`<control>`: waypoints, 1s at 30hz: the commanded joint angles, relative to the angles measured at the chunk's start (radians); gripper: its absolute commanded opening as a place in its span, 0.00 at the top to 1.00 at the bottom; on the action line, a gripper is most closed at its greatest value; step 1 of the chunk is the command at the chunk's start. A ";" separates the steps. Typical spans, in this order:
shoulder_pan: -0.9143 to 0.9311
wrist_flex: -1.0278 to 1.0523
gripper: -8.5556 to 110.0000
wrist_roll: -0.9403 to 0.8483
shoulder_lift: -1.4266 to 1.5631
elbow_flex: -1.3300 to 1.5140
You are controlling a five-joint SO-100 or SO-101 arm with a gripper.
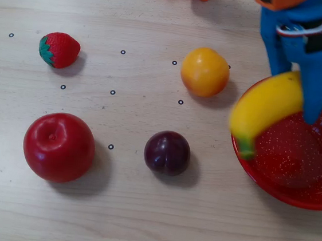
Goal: Put the banana in the red bowl.
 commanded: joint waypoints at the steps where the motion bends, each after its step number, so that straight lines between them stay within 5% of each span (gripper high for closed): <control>1: 0.044 -0.077 0.93 0.046 0.114 -0.026; 13: 0.086 -0.129 0.91 0.098 0.002 0.051; 21: 0.086 -0.115 0.69 0.071 -0.017 0.058; 30: 0.060 0.025 0.70 0.003 0.015 -0.095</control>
